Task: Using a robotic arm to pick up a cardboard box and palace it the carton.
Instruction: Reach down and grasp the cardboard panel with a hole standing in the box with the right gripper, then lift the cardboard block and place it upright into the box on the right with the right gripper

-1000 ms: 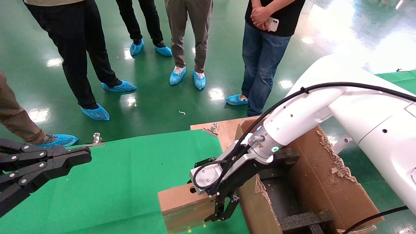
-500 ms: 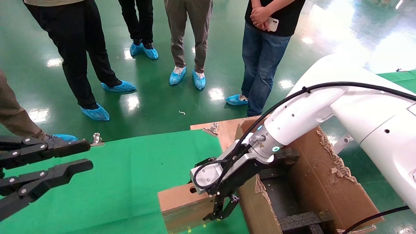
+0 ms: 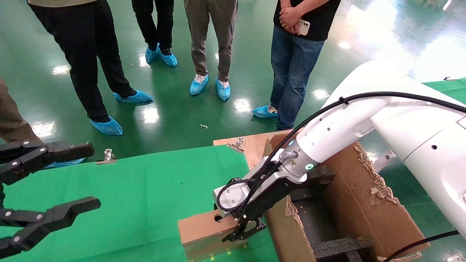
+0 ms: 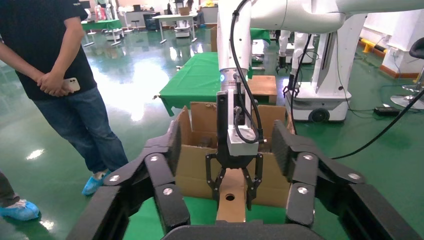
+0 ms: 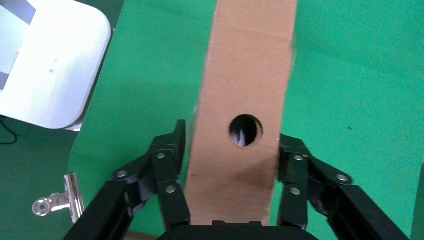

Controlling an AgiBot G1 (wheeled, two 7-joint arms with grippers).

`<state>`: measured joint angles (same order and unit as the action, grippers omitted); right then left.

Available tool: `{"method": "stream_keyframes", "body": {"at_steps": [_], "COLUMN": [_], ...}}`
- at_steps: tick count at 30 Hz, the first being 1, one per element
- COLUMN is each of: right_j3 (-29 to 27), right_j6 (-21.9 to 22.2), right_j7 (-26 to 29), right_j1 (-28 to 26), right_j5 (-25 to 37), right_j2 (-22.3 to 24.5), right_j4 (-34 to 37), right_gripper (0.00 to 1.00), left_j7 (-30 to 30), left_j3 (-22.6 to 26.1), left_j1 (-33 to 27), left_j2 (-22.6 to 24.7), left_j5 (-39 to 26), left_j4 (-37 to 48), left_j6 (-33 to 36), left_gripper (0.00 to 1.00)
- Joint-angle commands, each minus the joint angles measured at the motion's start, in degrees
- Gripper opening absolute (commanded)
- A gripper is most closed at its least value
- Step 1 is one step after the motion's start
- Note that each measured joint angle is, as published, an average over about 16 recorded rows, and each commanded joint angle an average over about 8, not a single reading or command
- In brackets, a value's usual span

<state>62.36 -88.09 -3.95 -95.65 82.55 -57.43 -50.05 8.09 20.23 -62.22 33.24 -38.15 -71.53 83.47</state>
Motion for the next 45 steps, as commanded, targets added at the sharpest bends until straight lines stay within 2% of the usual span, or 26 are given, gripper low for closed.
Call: {"method": "stream_keyframes", "body": {"at_steps": [1,18,25,34,45], "right_j3": [0.0,-1.3,-3.7,-4.3,-0.8], "right_j6": [0.0,1.0,0.0,-2.4,-2.7], "right_j7": [0.0,1.1,0.4,-3.5,-5.6], "right_j1": [0.0,-1.4,-8.4,-19.4,-23.6], "right_j5": [0.0,-1.6,-3.0,-4.2,-6.7], "right_j2": [0.0,0.2,0.4,-0.4,0.2], "right_j4": [0.0,2.2,6.8,14.5,18.8], "right_gripper": [0.0,0.0,0.0,0.0,0.0], "left_j7": [0.0,0.0,0.0,0.0,0.0], "left_j3": [0.0,0.0,0.0,0.0,0.0], "left_j1": [0.0,0.0,0.0,0.0,0.0], "left_j2": [0.0,0.0,0.0,0.0,0.0], "left_j5": [0.0,0.0,0.0,0.0,0.0], "left_j4": [0.0,0.0,0.0,0.0,0.0], "left_j6": [0.0,0.0,0.0,0.0,0.0], "left_gripper": [1.0,1.0,1.0,1.0,1.0]}}
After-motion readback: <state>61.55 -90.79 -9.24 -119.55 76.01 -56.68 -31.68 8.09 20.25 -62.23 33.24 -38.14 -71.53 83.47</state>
